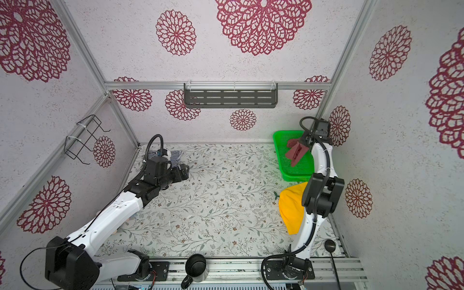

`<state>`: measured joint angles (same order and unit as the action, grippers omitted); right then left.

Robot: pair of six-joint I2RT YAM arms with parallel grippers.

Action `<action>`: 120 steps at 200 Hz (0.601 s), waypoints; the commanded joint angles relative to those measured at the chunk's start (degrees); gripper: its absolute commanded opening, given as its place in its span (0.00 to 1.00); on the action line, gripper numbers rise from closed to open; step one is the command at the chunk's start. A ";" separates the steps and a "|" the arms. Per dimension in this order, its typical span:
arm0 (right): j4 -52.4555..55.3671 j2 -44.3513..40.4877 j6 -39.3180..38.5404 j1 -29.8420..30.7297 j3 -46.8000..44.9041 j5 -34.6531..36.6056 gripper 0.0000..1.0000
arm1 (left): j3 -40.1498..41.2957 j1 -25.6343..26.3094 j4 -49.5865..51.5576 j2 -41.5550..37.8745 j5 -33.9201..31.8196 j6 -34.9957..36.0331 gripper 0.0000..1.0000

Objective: Fold and stack tank tops
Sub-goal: Pick up the tank top from the basket, then place the tank top at the top-center of the table.

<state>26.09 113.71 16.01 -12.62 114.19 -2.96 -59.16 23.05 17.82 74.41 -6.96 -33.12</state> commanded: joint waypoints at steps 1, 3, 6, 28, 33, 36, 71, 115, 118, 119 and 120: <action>-0.73 -9.20 -2.06 3.57 -1.30 -3.99 0.00 | -2.55 1.93 -3.13 1.32 -0.52 -1.00 0.93; -0.70 -9.71 -2.11 3.88 -1.50 -4.27 0.00 | -2.65 2.14 -3.21 1.39 -0.47 -0.94 0.93; -0.70 -10.51 -2.19 4.48 -1.78 -4.75 0.00 | -2.82 2.45 -3.37 1.51 -0.23 -0.97 0.93; -0.73 -16.06 -2.18 9.64 -3.85 -8.09 0.00 | -3.68 4.07 -4.03 1.88 0.74 -0.96 0.93; -0.49 -16.98 -2.49 11.07 -4.13 -8.62 0.00 | -3.75 4.30 -4.11 1.88 0.97 -1.02 0.93; -0.37 -17.59 -2.60 11.77 -4.15 -9.17 0.00 | -3.77 4.39 -4.11 1.88 1.38 -1.06 0.93; 3.58 -21.21 -3.69 22.04 -2.20 -17.16 0.00 | -2.79 4.83 -4.72 -0.31 4.50 -1.45 0.94; 3.96 -23.39 -1.91 32.50 -3.23 -23.97 0.00 | 0.14 4.27 -0.85 -5.07 3.49 -2.38 0.90; 3.63 -23.50 -1.21 32.76 -3.95 -23.97 0.00 | 0.34 4.21 -0.27 -5.25 3.52 -2.81 0.89; 3.54 -23.52 -1.01 32.89 -4.23 -23.95 0.00 | 0.44 4.16 -0.08 -5.34 3.48 -2.99 0.89; 3.40 -23.53 -0.82 32.95 -4.50 -23.94 0.00 | 0.48 4.13 0.10 -5.42 3.46 -3.13 0.89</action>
<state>32.05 94.39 13.37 18.20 110.72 -21.87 -60.07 27.59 15.38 71.68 -3.11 -34.44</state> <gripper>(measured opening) 0.053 0.906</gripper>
